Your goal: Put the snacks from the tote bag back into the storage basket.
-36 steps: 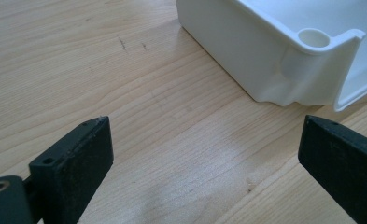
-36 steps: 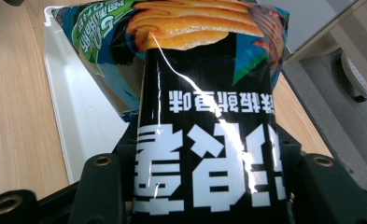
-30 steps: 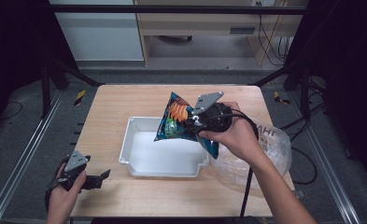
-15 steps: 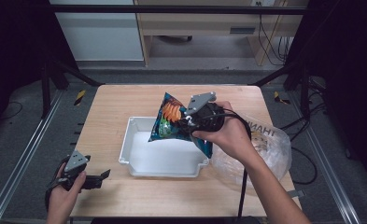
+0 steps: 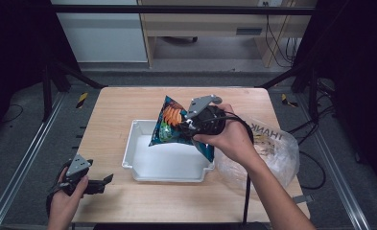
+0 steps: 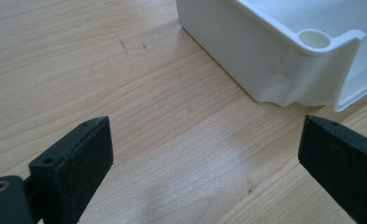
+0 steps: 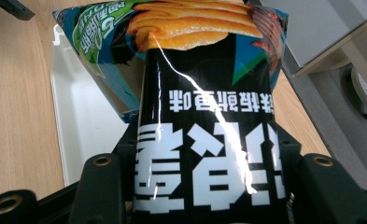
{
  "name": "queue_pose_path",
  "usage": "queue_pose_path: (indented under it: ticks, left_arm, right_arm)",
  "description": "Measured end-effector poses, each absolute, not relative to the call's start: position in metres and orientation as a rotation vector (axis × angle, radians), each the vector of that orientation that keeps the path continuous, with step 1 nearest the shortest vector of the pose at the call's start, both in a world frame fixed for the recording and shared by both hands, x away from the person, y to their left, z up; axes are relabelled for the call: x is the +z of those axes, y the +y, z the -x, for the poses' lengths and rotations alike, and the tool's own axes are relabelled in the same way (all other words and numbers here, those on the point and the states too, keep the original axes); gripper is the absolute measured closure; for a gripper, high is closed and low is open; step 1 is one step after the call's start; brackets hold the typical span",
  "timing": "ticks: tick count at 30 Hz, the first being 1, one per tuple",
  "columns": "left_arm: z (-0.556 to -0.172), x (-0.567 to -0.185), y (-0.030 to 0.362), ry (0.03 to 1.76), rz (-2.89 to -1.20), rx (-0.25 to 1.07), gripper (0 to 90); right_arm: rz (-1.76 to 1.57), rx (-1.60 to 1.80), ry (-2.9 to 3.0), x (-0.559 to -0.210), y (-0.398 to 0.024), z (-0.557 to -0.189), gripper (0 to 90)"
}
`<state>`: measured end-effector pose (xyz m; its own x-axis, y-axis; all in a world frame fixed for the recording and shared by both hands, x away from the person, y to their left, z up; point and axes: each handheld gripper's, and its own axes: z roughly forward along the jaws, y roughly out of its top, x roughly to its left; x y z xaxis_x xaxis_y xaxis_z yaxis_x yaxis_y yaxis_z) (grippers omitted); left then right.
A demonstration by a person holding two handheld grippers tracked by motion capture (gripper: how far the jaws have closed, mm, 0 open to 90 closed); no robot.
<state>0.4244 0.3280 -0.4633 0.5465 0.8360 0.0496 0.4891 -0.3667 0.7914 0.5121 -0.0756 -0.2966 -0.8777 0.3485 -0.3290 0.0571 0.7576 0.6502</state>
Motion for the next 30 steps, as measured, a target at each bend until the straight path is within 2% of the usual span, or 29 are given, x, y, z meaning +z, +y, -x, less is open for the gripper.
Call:
queue_pose_path:
  ticks: [30]
  left_arm:
    - [-0.425,-0.461,0.333,1.090,-2.007,0.621,2.9]
  right_arm:
    - [-0.260,0.889,2.555,-0.313,-0.047,-0.522,46.6]
